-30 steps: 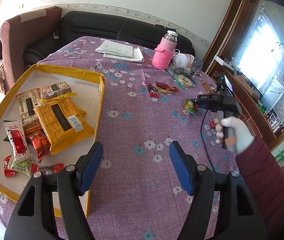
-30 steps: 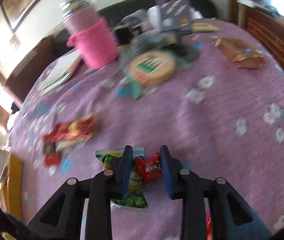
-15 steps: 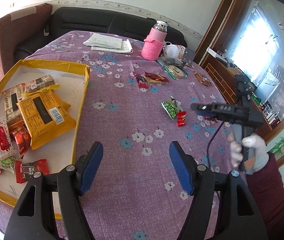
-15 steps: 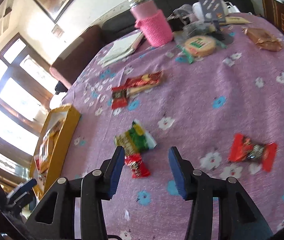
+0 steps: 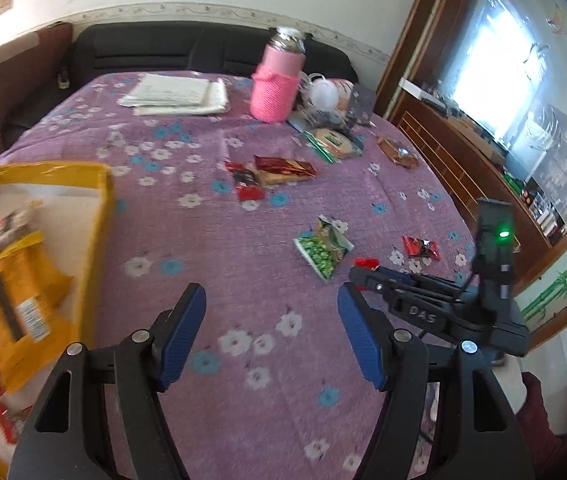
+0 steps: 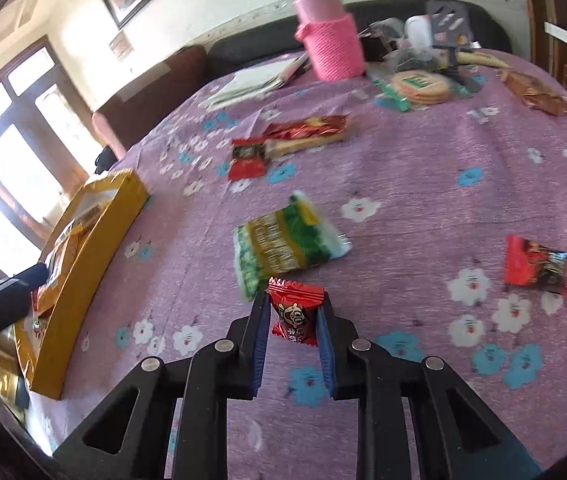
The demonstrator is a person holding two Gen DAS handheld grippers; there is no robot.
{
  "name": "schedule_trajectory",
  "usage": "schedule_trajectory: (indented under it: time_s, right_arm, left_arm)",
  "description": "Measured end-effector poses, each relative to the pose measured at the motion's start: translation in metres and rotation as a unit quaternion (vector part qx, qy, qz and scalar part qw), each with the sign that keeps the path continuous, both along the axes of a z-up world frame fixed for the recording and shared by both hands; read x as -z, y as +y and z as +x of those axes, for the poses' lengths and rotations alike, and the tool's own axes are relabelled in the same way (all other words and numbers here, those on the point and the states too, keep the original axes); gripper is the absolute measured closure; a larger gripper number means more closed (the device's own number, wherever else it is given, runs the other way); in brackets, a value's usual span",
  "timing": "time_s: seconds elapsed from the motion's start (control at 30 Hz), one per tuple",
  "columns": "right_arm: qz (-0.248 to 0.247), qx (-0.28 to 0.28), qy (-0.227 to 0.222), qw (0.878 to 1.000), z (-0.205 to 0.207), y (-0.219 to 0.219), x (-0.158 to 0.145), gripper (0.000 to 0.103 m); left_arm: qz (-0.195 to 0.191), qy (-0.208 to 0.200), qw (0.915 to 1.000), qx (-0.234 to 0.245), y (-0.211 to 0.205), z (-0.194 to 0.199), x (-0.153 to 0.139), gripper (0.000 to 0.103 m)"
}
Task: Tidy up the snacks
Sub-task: 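Grasp the red candy with the right tool while the left grasps the green pea pouch, then carry the pea pouch and red candy into the tray and open both tools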
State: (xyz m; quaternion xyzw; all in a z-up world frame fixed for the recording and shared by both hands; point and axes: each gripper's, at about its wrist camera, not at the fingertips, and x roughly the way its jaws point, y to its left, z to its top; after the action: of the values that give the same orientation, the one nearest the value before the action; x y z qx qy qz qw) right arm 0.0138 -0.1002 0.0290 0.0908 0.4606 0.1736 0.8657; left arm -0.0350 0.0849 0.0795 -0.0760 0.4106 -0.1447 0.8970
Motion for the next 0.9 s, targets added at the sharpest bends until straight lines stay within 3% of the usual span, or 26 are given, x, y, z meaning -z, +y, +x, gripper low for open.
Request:
schedule_trajectory:
  time_s: [0.27, 0.37, 0.6, 0.7, 0.77, 0.9]
  right_arm:
    - [0.059, 0.084, 0.001, 0.995, 0.004, -0.058, 0.001, 0.079]
    - [0.074, 0.090, 0.011, 0.993, 0.007, -0.064, 0.003, 0.079]
    - [0.085, 0.083, 0.013, 0.993, 0.006, -0.065, 0.002, 0.079]
    - [0.084, 0.082, 0.012, 0.993, 0.006, -0.064, 0.001, 0.079]
    - [0.083, 0.083, 0.013, 0.993, 0.006, -0.064, 0.002, 0.079]
    - [0.085, 0.086, 0.017, 0.993, 0.007, -0.065, 0.004, 0.079]
  left_arm:
    - [0.073, -0.025, 0.9935, 0.084, -0.079, 0.056, 0.029, 0.036]
    - [0.105, -0.028, 0.9894, 0.097, -0.096, 0.074, 0.040, 0.036]
    - [0.120, 0.007, 0.9851, 0.123, -0.109, 0.085, 0.061, 0.034]
    - [0.145, 0.010, 0.9821, 0.120, -0.112, 0.085, 0.065, 0.034]
    - [0.133, 0.011, 0.9836, 0.122, -0.110, 0.085, 0.064, 0.057]
    - [0.132, 0.017, 0.9844, 0.115, -0.109, 0.084, 0.062, 0.061]
